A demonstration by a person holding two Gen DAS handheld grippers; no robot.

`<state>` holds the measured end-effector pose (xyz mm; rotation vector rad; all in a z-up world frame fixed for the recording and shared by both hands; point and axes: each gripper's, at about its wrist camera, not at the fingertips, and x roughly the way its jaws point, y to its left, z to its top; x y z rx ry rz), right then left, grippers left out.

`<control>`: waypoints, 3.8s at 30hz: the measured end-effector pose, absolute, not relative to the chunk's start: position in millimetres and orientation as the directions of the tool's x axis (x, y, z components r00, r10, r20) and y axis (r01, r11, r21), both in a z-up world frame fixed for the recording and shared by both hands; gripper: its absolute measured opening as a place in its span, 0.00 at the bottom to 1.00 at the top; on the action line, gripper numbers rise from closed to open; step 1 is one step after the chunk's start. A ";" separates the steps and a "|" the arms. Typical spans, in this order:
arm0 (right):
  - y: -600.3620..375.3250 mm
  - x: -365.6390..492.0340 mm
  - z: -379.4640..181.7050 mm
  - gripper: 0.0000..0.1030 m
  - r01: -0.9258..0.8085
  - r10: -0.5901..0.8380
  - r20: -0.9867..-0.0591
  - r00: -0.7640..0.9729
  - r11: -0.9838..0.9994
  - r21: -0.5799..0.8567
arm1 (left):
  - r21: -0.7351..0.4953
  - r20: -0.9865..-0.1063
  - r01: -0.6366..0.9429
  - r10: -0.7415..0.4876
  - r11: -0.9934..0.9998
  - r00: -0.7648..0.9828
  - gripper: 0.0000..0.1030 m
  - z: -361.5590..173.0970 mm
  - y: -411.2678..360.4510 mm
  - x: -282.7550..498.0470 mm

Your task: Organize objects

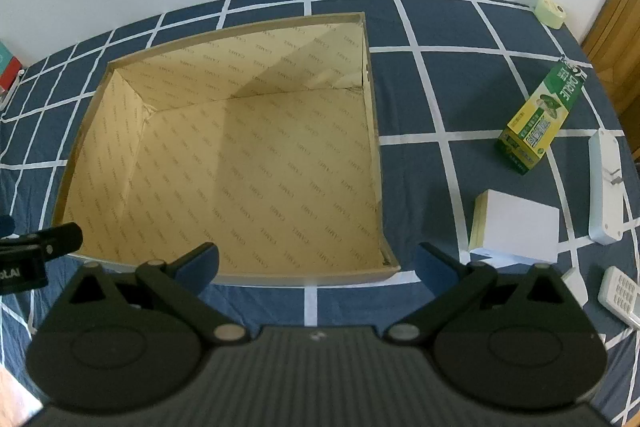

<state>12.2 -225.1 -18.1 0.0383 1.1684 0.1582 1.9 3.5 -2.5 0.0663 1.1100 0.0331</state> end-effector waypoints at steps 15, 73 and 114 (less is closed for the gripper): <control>-223.5 10.6 -18.3 1.00 -0.105 0.143 -0.914 0.380 0.988 0.111 | 0.070 -0.896 0.005 0.060 0.998 0.439 1.00 -3.2 3.2 1.2; -220.1 3.7 -8.8 1.00 -0.114 0.157 -0.901 0.405 0.986 0.121 | 0.080 -0.889 -0.050 0.094 0.996 0.448 1.00 3.5 5.6 -9.3; -237.8 -22.0 10.6 1.00 -0.051 0.144 -0.876 0.461 0.989 0.136 | 0.066 -0.874 0.020 0.048 0.998 0.484 1.00 21.7 -11.3 -26.0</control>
